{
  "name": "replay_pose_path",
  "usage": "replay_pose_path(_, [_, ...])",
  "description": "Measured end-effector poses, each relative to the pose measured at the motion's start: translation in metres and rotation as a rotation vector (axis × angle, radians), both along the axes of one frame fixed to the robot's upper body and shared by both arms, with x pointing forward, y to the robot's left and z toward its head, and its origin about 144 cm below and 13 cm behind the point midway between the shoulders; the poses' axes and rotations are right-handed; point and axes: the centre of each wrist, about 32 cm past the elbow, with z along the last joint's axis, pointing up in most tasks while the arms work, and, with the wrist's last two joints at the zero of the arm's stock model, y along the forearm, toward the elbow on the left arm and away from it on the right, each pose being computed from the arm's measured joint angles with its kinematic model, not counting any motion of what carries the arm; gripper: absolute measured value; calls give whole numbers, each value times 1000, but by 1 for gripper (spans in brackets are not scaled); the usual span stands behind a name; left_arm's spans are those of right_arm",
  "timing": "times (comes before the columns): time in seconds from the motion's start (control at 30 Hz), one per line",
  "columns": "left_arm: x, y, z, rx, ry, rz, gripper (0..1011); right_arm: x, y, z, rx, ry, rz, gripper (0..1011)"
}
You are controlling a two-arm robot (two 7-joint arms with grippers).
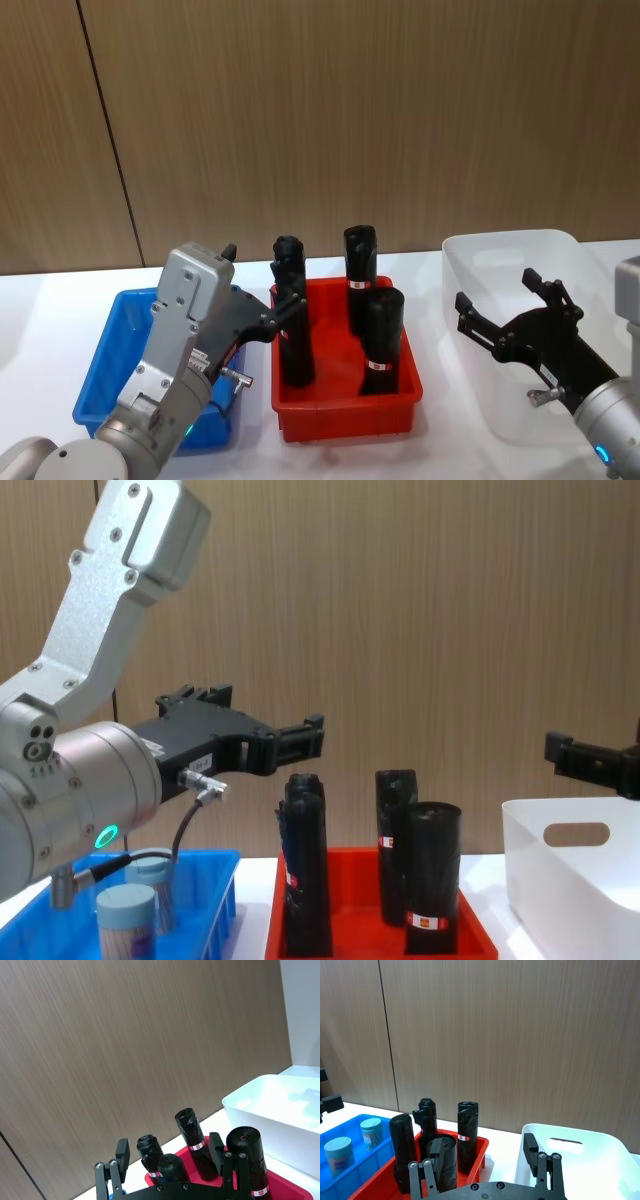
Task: Pick the cotton swabs from the blue box and place them into the white box.
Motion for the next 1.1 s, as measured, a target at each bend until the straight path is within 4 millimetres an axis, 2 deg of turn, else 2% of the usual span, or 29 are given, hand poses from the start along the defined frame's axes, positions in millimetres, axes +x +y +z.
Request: replay_pose_path(1.1, [2,5,-1,11,5,-7,1004,0,0,0,0,0,0,1002])
